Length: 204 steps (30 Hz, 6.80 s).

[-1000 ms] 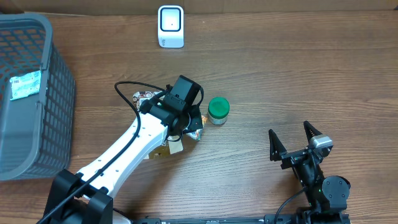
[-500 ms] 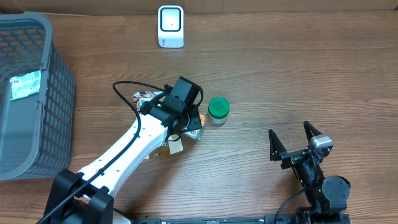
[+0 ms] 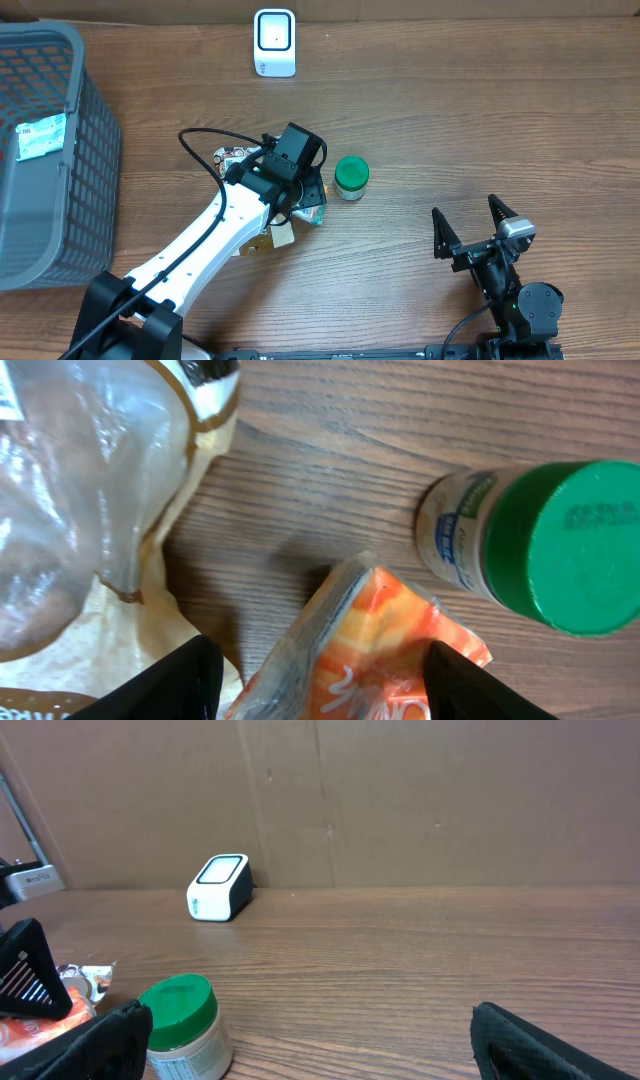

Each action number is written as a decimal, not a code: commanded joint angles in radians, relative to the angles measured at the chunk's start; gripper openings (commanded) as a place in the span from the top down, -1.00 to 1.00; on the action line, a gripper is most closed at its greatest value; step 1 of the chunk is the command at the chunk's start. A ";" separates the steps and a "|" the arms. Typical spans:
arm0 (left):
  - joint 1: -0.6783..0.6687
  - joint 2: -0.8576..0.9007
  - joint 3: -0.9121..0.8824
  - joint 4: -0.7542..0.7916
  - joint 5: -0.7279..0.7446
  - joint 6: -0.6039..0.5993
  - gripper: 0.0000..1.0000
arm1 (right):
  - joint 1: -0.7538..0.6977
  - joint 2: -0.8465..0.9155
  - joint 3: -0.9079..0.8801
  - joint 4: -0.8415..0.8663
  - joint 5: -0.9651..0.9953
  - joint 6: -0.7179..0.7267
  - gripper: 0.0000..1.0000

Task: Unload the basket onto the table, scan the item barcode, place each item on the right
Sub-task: 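Carry the orange pack out and set it beside the jar, then reach the left gripper into the basket and grasp the mint-green wipes pack, then carry the wipes pack out and lay it left of the jar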

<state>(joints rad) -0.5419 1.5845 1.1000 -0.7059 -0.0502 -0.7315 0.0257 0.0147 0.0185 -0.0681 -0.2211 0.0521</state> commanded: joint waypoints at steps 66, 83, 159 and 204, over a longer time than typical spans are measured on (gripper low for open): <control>1.070 0.620 0.854 -0.153 -0.113 0.815 -0.19 | -0.005 -0.012 -0.010 0.006 -0.001 0.003 -1.00; 1.070 0.734 0.853 -0.066 -0.118 0.841 -0.11 | -0.005 -0.012 -0.010 0.006 -0.001 0.003 -1.00; -0.053 0.267 0.523 -0.362 -0.064 0.350 0.92 | -0.005 -0.012 -0.010 0.006 -0.001 0.003 -1.00; -0.047 0.234 0.617 -0.441 0.122 0.763 -0.05 | -0.005 -0.012 -0.010 0.006 -0.001 0.003 -1.00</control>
<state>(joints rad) -0.6010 1.8915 1.6695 -1.1507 0.0322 0.0334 0.0257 0.0147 0.0185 -0.0681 -0.2211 0.0528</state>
